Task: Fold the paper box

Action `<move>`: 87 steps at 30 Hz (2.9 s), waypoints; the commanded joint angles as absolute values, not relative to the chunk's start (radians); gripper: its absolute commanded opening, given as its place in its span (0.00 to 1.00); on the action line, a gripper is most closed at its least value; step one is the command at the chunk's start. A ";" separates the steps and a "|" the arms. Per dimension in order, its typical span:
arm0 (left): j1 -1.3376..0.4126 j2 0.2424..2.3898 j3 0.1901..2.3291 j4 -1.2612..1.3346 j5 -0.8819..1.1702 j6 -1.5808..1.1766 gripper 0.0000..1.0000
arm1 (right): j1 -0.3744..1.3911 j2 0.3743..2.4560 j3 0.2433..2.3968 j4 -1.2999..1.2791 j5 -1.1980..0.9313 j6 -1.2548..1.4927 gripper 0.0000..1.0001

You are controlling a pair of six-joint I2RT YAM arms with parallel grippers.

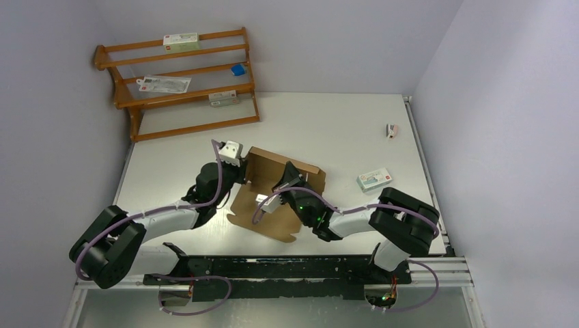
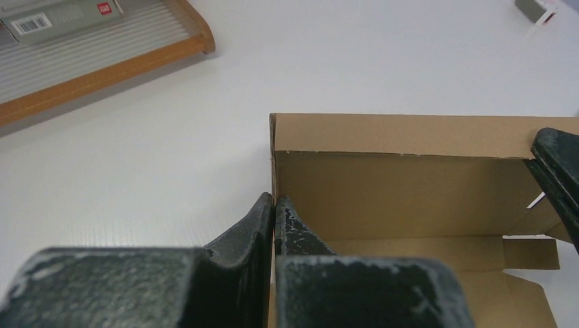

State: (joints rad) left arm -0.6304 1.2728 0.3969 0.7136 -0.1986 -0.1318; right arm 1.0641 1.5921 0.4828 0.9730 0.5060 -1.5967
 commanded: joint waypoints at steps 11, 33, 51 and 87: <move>-0.646 1.371 0.249 1.041 -0.080 -0.206 0.07 | 1.087 1.659 0.403 1.252 0.504 -1.653 0.00; -0.525 0.985 0.406 0.566 -0.175 -0.125 0.63 | 1.090 1.700 0.367 1.350 0.526 -1.694 0.00; -0.216 1.416 0.545 0.575 0.285 -0.159 0.66 | 1.096 1.695 0.382 1.315 0.526 -1.697 0.00; -0.305 1.371 0.446 0.631 0.536 -0.145 0.56 | 1.108 1.665 0.408 1.249 0.506 -1.698 0.00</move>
State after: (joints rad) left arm -0.2691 1.3651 0.4431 0.5800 0.5236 -0.1699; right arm 1.0958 1.6836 0.3897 1.2064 0.5312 -1.6848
